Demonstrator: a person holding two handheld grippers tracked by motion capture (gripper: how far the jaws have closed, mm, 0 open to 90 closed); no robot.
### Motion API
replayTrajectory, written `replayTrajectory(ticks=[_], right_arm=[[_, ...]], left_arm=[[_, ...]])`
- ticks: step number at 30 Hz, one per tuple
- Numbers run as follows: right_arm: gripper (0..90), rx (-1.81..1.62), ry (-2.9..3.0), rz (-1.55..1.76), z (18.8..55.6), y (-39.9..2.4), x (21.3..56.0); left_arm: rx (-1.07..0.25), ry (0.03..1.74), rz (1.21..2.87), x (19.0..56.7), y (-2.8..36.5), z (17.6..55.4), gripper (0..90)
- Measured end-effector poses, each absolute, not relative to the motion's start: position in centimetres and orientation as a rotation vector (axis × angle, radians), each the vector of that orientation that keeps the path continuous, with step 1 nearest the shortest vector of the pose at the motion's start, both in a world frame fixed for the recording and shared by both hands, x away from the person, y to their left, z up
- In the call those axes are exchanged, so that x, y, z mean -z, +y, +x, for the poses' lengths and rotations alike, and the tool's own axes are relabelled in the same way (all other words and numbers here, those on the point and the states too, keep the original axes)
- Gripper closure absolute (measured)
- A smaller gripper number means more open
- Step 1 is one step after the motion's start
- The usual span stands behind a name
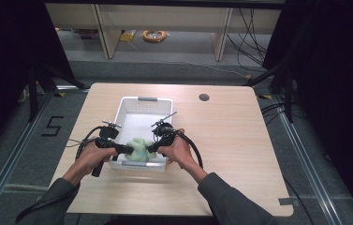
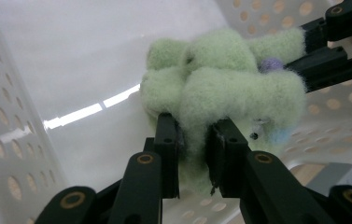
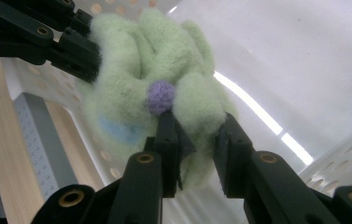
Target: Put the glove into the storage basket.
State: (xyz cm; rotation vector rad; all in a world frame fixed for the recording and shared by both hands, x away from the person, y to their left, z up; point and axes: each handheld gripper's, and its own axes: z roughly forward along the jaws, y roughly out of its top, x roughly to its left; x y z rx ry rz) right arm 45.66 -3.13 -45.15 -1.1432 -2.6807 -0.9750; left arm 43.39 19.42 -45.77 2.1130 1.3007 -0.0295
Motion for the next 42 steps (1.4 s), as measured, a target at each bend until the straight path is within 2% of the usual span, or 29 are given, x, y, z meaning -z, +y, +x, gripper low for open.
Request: replayTrajectory(ticks=[7,10,17,27,39,42], right_arm=[[71.7,0.922,-2.733,-1.139,45.5,-2.7,45.4],[68.1,0.905,-2.755,-1.151,45.5,-2.5,45.3],[55.3,0.91,-2.8,-1.158,45.6,-2.6,44.1],[51.6,1.014,-2.804,-1.132,45.5,-3.5,42.2],[41.3,1.126,-2.79,-1.11,44.3,-6.0,40.5],[40.3,1.153,-2.781,-1.092,44.2,-6.6,40.4]], left_arm=[[-0.016,1.302,2.179,46.3,19.0,43.4,70.8],[-0.064,1.307,2.192,46.2,18.8,43.4,66.5],[-0.089,1.303,2.151,45.2,18.9,43.4,60.7],[-0.118,1.289,2.088,43.6,18.9,43.1,56.6],[-0.16,1.305,2.055,42.7,18.1,41.6,35.7],[-0.161,1.311,2.018,42.5,17.9,41.2,33.6]])
